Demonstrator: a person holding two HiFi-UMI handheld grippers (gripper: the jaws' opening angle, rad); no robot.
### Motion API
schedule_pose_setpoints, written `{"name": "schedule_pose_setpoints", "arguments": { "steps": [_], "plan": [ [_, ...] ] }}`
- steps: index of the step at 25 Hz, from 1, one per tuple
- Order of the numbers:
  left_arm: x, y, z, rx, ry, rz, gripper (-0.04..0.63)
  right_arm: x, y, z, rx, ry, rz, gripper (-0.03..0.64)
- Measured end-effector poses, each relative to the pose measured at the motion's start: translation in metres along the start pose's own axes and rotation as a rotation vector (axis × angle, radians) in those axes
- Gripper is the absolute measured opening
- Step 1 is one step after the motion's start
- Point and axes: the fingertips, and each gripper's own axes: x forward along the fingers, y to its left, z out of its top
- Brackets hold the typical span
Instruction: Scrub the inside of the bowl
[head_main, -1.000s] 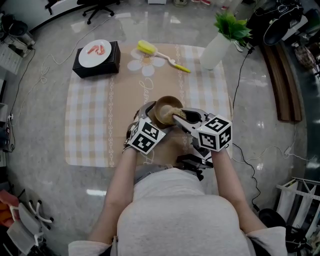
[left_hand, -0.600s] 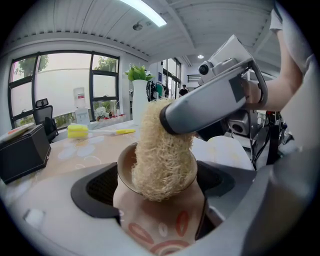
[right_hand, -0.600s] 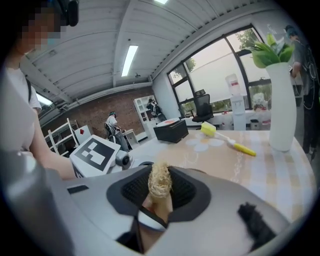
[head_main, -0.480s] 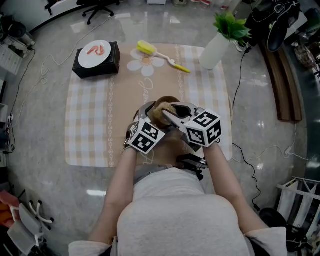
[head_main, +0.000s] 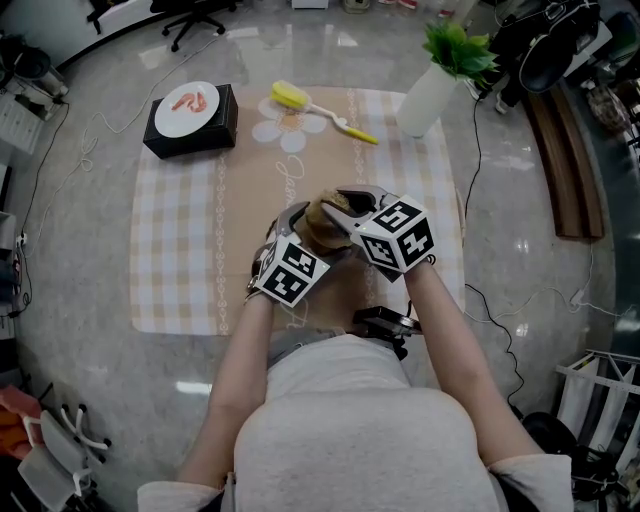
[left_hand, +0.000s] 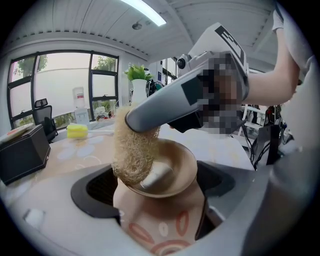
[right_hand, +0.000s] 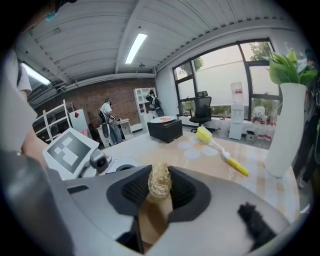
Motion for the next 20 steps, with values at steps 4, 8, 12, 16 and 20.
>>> {"name": "schedule_pose_setpoints", "arguments": {
  "steps": [4,8,12,16,20],
  "plan": [
    [0.000,0.000,-0.001,-0.001,0.000,0.000,0.503,0.006,-0.009,-0.001,-0.031,0.024,-0.016,0.098],
    [0.001,0.000,-0.001,0.000,0.000,-0.003,0.503,0.010,-0.020,-0.004,-0.029,0.033,-0.033,0.098],
    [0.001,0.000,0.000,0.000,0.002,-0.003,0.503,0.011,-0.028,-0.008,-0.052,0.061,-0.061,0.098],
    [0.000,0.000,0.000,0.000,0.003,-0.004,0.503,0.008,-0.034,-0.012,-0.095,0.099,-0.094,0.098],
    [0.000,0.000,0.000,-0.004,0.003,-0.001,0.502,0.003,-0.035,-0.017,-0.145,0.141,-0.122,0.098]
  ]
}}
